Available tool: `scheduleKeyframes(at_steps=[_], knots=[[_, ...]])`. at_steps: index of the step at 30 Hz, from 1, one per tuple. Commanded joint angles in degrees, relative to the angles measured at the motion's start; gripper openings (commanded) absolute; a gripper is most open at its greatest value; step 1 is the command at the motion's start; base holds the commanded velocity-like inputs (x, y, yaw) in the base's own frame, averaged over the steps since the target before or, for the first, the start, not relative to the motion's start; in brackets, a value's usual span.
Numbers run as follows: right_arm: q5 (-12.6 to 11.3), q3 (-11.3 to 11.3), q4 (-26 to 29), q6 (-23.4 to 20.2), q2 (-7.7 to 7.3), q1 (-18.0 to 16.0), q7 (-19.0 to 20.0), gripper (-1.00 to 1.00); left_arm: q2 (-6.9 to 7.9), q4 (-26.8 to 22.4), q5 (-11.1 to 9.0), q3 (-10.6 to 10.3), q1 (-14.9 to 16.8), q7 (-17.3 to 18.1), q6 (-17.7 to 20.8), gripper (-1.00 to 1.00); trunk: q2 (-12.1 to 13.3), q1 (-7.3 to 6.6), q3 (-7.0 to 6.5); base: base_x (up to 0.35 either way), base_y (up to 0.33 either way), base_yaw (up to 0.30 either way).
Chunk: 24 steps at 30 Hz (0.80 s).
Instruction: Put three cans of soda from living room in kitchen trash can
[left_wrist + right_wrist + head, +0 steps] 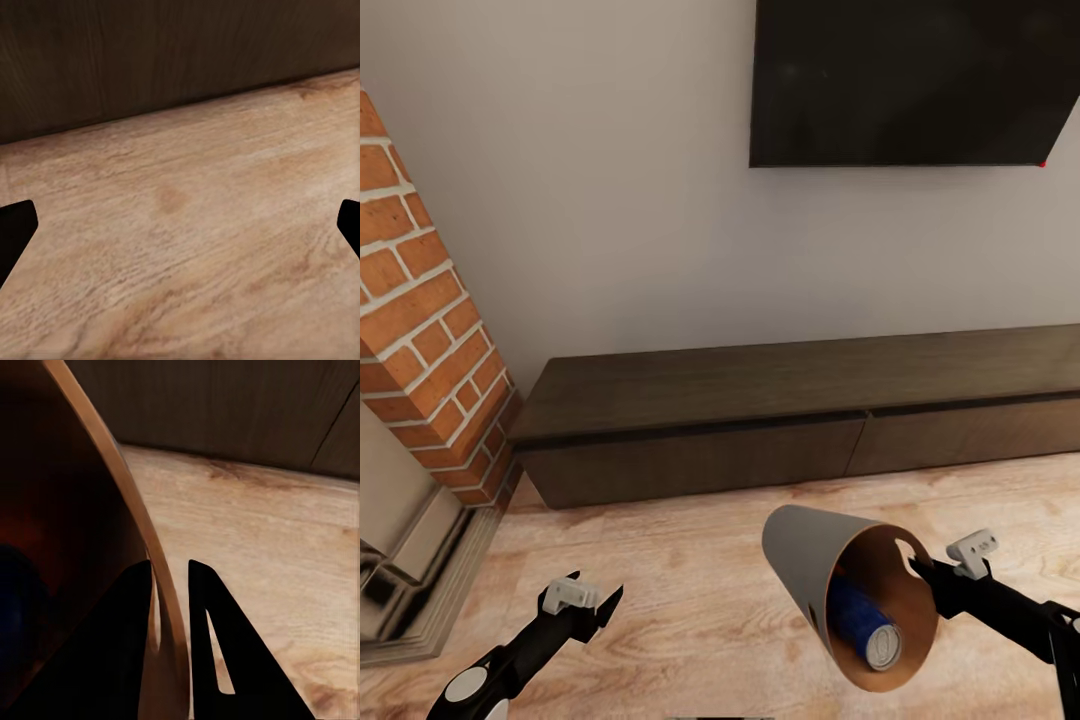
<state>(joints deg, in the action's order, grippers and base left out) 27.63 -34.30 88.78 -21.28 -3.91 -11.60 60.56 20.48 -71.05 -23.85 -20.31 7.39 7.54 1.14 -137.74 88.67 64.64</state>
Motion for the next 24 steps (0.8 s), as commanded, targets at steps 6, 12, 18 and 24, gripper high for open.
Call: scheduleKeyframes(at_steps=[6, 12, 18, 24], knots=[[-1.14, 0.02, -0.35, 0.28, 0.38, 0.58, 0.24, -1.0, 0.0, 0.03, 0.05, 0.0, 0.0, -0.04, -0.03, 1.0, 1.2, -0.66, -0.54, 0.0, 0.0, 0.0], [-1.26, -0.51, -0.59, 4.54, 3.25, 0.7, -0.23, -1.0, 0.0, 0.04, 0.18, -0.2, 0.0, -3.39, -0.08, 1.0, 3.61, -1.98, -1.62, 0.0, 0.0, 0.0], [-1.33, -2.23, -0.68, 6.36, 4.77, 1.52, -0.18, -1.0, -0.05, 0.04, 0.28, -0.33, 0.0, -4.77, -0.09, 1.0, 6.01, -3.3, -2.7, 0.0, 0.0, 0.0], [-1.57, -4.98, -2.98, 14.21, 6.53, 3.03, -2.36, -1.0, -0.07, 0.11, 0.35, -0.44, 0.0, -4.89, -0.89, 1.0, 8.42, -4.62, -3.78, 0.0, 0.0, 0.0]])
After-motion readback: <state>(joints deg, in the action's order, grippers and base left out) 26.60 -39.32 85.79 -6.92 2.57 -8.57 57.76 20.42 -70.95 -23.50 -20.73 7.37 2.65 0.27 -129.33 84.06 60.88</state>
